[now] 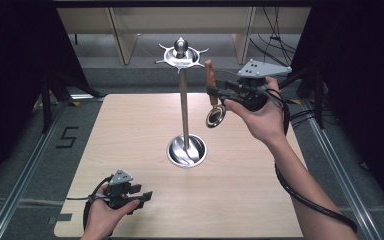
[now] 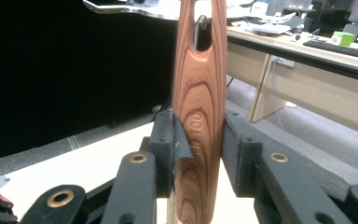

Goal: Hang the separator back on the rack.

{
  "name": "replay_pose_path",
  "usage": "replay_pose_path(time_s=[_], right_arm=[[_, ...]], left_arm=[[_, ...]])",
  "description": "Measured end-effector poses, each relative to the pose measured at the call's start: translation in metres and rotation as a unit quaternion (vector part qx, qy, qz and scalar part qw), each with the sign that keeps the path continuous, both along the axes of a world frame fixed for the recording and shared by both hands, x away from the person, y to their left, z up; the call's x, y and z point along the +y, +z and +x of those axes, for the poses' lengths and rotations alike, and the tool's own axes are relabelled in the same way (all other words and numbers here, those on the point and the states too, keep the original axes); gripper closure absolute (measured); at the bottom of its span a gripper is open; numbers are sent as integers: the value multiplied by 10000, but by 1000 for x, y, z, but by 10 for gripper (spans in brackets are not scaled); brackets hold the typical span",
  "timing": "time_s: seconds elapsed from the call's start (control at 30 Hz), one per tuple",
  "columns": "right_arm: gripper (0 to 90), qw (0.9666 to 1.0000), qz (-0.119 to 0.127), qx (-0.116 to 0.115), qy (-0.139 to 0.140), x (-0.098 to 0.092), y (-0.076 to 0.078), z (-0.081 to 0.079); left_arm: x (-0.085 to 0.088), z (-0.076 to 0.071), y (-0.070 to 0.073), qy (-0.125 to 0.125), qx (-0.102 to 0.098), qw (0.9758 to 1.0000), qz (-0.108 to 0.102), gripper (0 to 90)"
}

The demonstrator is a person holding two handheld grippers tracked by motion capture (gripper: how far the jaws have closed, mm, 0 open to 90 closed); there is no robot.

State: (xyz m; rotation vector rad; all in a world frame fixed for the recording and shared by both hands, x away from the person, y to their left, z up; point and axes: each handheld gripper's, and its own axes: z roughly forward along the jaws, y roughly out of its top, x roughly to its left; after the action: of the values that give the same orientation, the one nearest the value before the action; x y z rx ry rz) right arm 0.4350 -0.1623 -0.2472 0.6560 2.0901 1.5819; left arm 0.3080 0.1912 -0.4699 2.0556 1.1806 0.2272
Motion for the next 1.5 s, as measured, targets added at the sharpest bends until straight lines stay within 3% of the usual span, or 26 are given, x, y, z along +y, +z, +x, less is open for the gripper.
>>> replay_pose_path(time_s=[0.13, 0.27, 0.47, 0.6, 0.67, 1.37, 1.5], right_arm=[[686, 9999, 10, 117, -15, 3, -1, 0], [686, 10000, -17, 23, -1, 3, -1, 3], [686, 9998, 21, 175, -12, 7, -2, 4], [686, 9999, -17, 106, 2, 8, -2, 6], [686, 9999, -1, 170, 11, 9, -2, 7], [679, 9998, 71, 200, -20, 17, -8, 10], [610, 9999, 11, 136, -61, 19, -11, 8]], left_arm=[[0, 0, 0, -6, 0, 10000, 3, 471], [0, 0, 0, -2, -1, 10000, -2, 471], [0, 0, 0, 8, -12, 10000, -15, 471], [1, 0, 0, -38, 9, 10000, 35, 471], [-1, 0, -1, 95, -30, 9999, -52, 471], [-1, 0, -1, -3, 4, 10000, -36, 472], [-1, -1, -1, 18, -14, 10000, -49, 471]])
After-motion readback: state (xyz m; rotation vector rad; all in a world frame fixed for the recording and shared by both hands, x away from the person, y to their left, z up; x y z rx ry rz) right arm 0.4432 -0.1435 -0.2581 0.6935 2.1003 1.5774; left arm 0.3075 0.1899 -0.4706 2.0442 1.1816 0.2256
